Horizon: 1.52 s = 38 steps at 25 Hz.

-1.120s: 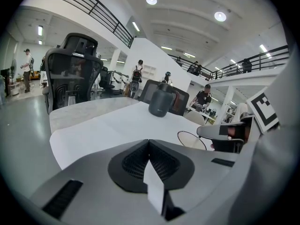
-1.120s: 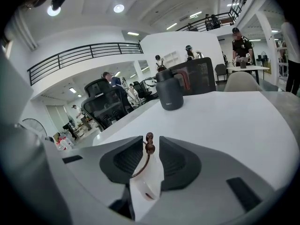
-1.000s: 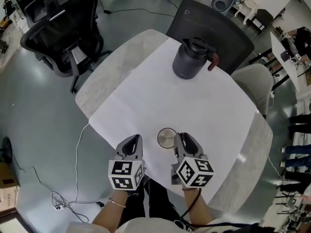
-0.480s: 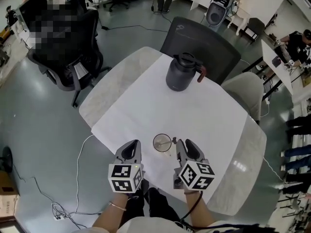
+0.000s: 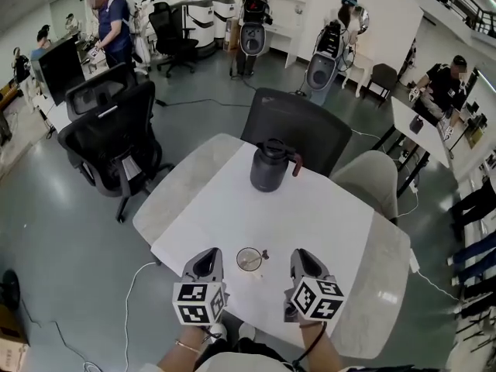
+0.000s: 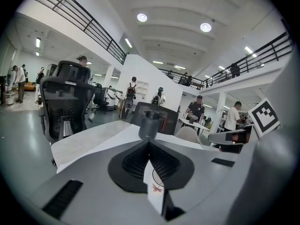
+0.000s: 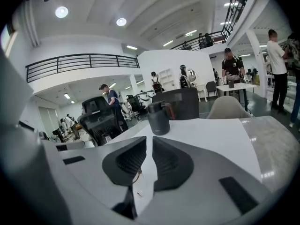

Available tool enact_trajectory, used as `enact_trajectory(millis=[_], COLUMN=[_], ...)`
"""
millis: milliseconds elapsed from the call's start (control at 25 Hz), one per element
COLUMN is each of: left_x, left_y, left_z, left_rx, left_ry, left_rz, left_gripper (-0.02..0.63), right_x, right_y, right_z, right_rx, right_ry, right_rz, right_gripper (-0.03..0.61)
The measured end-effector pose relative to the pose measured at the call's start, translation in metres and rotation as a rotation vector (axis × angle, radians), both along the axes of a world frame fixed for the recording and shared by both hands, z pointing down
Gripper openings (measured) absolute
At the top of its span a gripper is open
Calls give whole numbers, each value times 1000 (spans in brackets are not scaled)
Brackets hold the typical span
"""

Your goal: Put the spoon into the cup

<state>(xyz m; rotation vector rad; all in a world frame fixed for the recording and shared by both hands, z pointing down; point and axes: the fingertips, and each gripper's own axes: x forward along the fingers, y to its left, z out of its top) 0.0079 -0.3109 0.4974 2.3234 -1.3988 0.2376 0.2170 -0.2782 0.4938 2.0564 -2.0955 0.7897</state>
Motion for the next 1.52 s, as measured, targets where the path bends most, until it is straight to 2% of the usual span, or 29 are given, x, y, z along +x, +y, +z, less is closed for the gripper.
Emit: enact_trajectory(millis=[280, 680, 1520], left_x=[8, 15, 27], left_y=[-8, -10, -4], left_z=[-24, -28, -30], left_rx=[59, 83, 85], left_ry=[10, 1, -12], left_rz=[0, 4, 21], left_gripper=[18, 18, 18], right_x=[11, 22, 25], right_y=[4, 1, 3], right_z=[-31, -47, -44], right_rx=[61, 98, 93], right_ry=[49, 134, 120], right_rz=[-10, -15, -32], right_gripper=[34, 31, 31])
